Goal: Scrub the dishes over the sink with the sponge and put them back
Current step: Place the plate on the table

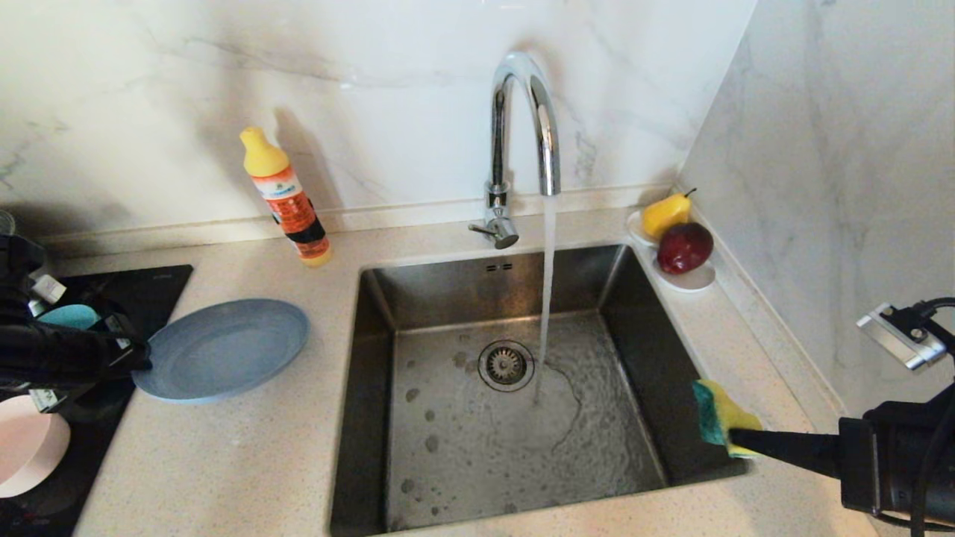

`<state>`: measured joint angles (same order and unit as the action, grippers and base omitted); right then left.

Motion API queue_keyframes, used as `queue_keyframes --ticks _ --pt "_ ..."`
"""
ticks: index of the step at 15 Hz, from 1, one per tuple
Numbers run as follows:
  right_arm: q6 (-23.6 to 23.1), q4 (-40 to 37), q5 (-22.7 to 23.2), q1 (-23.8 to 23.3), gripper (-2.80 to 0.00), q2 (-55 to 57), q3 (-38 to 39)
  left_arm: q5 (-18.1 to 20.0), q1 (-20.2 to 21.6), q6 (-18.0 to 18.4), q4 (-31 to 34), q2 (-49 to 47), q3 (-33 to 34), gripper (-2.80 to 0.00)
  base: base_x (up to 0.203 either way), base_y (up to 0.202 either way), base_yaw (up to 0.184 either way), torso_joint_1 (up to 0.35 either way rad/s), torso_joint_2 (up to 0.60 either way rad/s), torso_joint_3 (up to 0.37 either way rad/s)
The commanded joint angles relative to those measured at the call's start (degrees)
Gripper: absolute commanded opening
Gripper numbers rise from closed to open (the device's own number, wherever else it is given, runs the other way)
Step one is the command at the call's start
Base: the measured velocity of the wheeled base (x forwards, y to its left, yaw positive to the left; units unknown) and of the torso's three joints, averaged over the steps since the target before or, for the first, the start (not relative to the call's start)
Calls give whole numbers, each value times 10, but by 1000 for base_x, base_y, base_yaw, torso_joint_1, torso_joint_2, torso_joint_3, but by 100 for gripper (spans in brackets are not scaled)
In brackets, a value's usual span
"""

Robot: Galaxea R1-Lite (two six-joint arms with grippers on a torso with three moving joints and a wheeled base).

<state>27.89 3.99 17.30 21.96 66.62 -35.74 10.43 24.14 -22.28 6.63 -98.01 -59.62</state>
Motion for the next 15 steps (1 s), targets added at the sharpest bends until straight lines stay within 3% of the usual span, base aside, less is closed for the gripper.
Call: queue_keyframes --ticks 1,6,8,12,14,15 --pt "1 0 1 0 -280 -1 1 2 0 -1 -1 -4 -2 0 0 0 0 0 0 0" --pt "1 0 1 0 -280 -3 4 6 0 -5 0 18 -48 0 0 0 0 0 0 0" --pt "1 0 1 0 -280 -6 7 7 -2 9 -1 39 -75 0 0 0 0 0 0 0" --pt "1 0 0 0 -280 -5 4 39 -93 116 -31 68 -95 0 0 0 0 0 0 0" --pt "1 0 0 0 -280 -5 8 24 -145 136 -41 98 -94 0 0 0 0 0 0 0" --pt "1 0 0 -2 -280 -3 11 8 -169 142 -41 120 -87 -52 0 0 0 0 0 0"
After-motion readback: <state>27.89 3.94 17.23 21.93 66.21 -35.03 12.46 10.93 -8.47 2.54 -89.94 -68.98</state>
